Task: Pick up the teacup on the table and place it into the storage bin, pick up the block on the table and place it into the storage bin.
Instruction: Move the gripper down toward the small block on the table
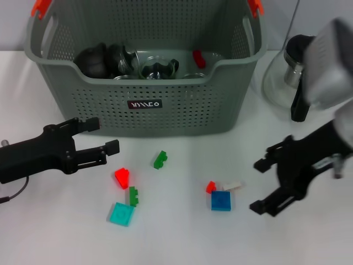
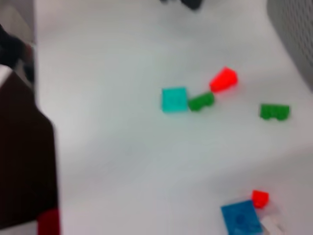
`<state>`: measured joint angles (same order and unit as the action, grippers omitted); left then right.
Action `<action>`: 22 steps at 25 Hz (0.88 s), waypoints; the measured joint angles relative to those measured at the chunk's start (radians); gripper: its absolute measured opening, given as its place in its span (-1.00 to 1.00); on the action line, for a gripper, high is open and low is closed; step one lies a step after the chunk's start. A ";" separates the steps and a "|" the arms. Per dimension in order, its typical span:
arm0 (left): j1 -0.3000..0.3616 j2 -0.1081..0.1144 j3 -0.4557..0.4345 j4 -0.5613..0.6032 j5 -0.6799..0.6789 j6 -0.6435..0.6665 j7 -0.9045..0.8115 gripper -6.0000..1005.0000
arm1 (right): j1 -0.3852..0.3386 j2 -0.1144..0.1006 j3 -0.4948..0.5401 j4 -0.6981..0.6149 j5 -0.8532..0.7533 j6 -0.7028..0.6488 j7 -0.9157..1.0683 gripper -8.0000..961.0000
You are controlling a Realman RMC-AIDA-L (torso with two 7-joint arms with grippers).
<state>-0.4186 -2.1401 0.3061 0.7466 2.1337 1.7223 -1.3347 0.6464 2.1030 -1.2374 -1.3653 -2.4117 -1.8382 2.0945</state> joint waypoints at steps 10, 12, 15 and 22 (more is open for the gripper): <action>0.004 0.000 0.001 -0.008 -0.003 -0.002 -0.002 0.75 | 0.065 -0.005 -0.206 0.219 -0.082 0.299 0.009 0.97; 0.004 0.000 0.001 -0.009 -0.003 -0.003 -0.002 0.75 | 0.086 -0.005 -0.215 0.257 -0.113 0.325 0.006 0.97; 0.002 0.000 0.001 -0.010 -0.003 -0.003 -0.003 0.75 | 0.111 -0.004 -0.231 0.298 -0.138 0.349 0.005 0.97; -0.001 0.000 0.001 -0.016 -0.003 -0.004 -0.002 0.75 | 0.141 -0.002 -0.320 0.323 -0.161 0.407 0.005 0.97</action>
<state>-0.4193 -2.1399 0.3067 0.7308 2.1305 1.7184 -1.3366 0.7875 2.1007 -1.5575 -1.0424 -2.5725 -1.4310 2.0991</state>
